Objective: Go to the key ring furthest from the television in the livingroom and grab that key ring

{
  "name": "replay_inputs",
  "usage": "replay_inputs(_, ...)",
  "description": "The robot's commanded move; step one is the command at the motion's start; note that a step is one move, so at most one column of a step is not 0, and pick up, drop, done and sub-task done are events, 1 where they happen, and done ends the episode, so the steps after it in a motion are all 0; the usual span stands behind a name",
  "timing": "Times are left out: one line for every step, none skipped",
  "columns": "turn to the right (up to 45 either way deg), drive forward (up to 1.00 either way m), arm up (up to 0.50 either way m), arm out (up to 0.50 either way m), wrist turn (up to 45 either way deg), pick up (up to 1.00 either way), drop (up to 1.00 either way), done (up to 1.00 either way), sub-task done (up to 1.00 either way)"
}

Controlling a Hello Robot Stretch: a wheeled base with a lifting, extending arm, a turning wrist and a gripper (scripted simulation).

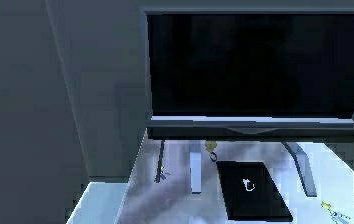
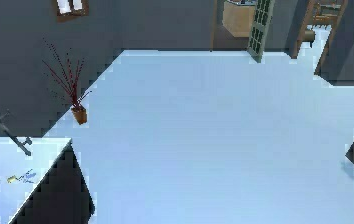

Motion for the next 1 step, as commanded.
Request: replay_inputs(15.0, 0.00, 0.00, 0.00, 0.0, 0.00, 0.00, 0.00, 0.00)
